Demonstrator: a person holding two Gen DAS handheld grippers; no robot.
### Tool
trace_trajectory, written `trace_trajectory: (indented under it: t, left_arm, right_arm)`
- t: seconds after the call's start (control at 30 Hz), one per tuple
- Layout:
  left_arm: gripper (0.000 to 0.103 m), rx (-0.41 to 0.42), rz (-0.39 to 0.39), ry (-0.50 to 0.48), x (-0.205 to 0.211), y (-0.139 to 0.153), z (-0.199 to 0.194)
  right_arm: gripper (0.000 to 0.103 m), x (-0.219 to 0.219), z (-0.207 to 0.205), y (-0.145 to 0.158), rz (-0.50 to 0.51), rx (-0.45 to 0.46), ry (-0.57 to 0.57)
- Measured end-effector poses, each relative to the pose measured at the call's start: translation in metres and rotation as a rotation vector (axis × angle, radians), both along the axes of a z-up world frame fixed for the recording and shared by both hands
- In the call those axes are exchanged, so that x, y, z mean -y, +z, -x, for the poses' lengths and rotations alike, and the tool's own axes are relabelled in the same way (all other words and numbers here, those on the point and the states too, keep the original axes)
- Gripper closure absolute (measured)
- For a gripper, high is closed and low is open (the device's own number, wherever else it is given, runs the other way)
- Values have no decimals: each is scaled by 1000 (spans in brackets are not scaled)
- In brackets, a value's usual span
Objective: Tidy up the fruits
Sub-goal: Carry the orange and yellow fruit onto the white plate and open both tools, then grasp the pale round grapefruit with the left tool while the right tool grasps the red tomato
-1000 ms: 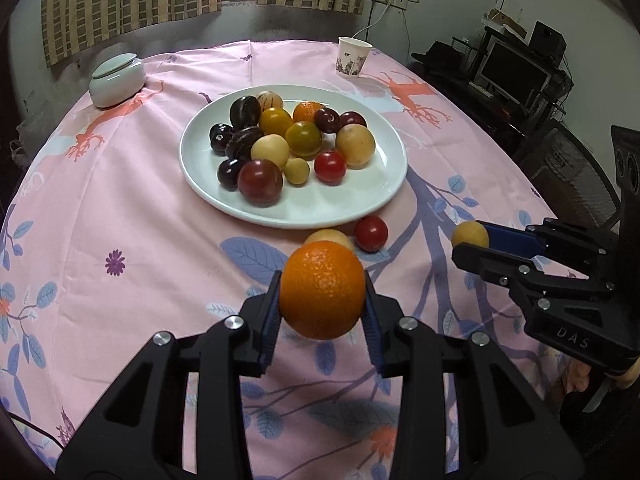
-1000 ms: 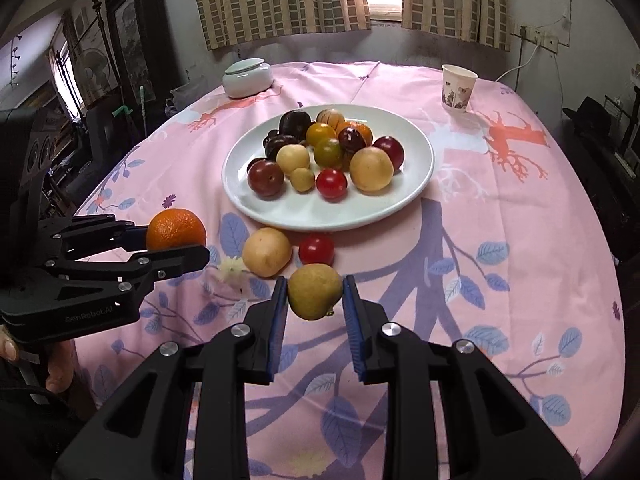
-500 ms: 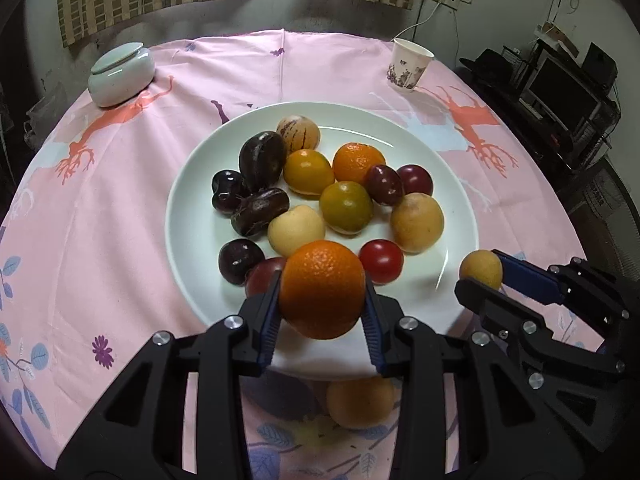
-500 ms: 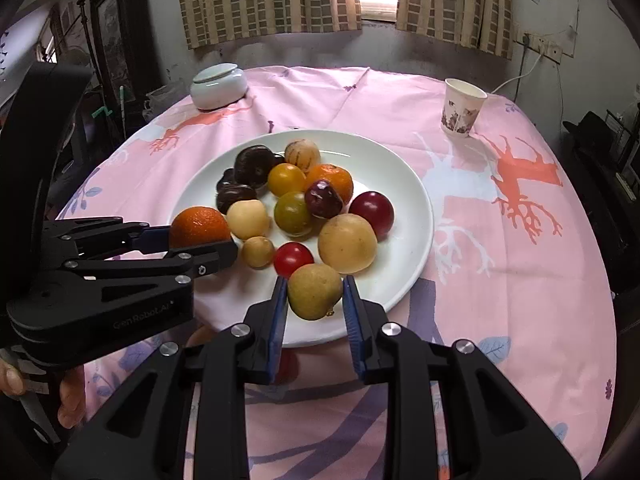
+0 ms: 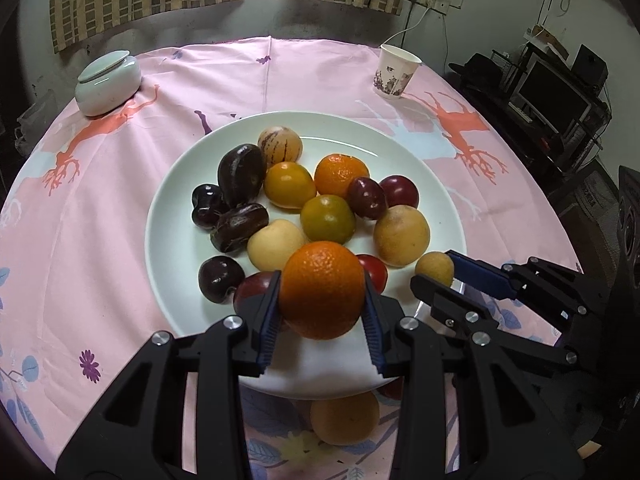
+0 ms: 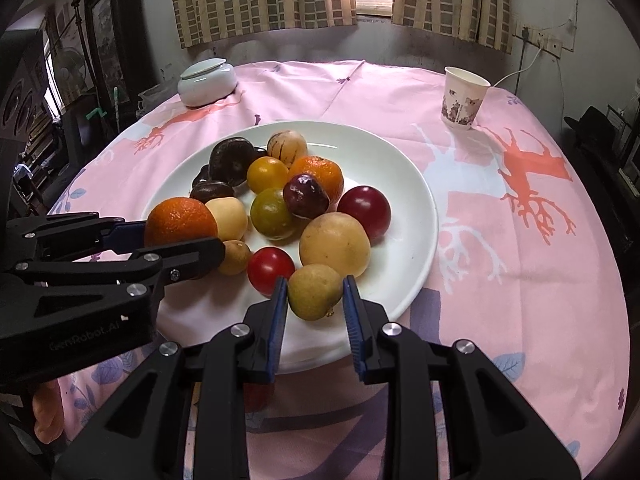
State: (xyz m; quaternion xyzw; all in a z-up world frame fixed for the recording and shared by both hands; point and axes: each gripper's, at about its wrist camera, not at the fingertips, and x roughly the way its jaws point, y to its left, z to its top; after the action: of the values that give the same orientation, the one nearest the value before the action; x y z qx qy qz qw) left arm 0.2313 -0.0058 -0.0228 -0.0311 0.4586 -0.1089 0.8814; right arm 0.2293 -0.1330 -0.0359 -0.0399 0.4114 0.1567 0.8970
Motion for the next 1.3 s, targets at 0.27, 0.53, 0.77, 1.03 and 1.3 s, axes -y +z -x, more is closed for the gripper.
trace_trajectory:
  t: [0.27, 0.53, 0.77, 1.03, 1.3]
  left_arm:
    - [47, 43, 35, 11, -10, 19, 15]
    - [15, 186, 43, 89, -45, 57, 88]
    - [7, 165, 9, 78, -57, 40, 142]
    - [7, 152, -4, 59, -59, 23, 148]
    - [7, 140, 6, 60, -59, 20, 150]
  right_arm:
    - [42, 8, 8, 10, 25, 97, -52]
    - [41, 23, 27, 22, 60, 268, -121]
    - [40, 25, 55, 24, -59, 161, -89]
    - [49, -10, 82, 1, -14, 65, 28]
    - [73, -31, 58, -28, 22, -12, 70]
